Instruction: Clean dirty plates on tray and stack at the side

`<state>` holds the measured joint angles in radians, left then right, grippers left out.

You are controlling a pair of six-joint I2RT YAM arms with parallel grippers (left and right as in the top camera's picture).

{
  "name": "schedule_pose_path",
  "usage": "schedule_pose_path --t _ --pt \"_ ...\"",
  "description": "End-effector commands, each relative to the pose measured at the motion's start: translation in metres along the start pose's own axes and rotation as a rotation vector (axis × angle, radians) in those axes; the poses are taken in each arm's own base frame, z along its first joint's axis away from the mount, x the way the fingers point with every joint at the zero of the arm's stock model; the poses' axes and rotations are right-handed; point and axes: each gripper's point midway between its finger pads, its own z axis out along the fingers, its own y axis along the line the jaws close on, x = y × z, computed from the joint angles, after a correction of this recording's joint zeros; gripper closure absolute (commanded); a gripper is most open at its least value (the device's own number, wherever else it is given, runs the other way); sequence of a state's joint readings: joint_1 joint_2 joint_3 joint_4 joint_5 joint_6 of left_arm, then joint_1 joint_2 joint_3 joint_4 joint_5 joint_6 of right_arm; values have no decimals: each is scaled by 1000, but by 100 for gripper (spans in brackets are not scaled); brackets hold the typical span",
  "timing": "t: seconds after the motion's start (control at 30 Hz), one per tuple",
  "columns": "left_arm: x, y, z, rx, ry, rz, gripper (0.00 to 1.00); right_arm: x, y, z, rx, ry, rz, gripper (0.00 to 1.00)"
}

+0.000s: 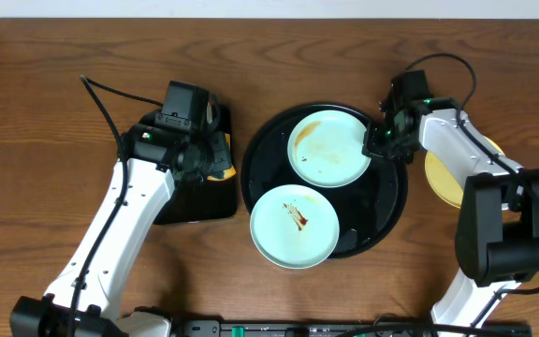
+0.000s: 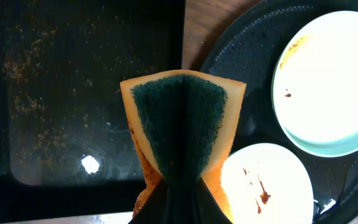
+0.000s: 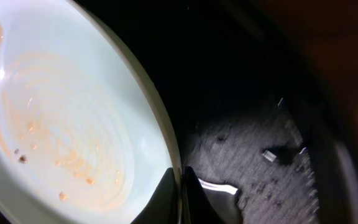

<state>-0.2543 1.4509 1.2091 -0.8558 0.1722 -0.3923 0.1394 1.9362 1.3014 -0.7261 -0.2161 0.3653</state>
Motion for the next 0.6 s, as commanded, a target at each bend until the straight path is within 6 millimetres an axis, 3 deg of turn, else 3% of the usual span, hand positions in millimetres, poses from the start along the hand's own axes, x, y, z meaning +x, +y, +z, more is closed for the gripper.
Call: schedule_pose_path --t 0.0,0.2,0.43,0.57 --pt "-3 1 -5 -7 -23 6 92 -18 8 -18 19 -106 -93 99" --pt "-5 -8 -5 40 -27 13 92 -24 31 -38 -39 -171 -166 99" --pt "-19 -74 -12 342 -76 151 92 -8 41 -34 -31 -128 -205 99" --pt "-12 -103 2 428 -38 206 92 -1 47 -33 -31 -111 -221 99"
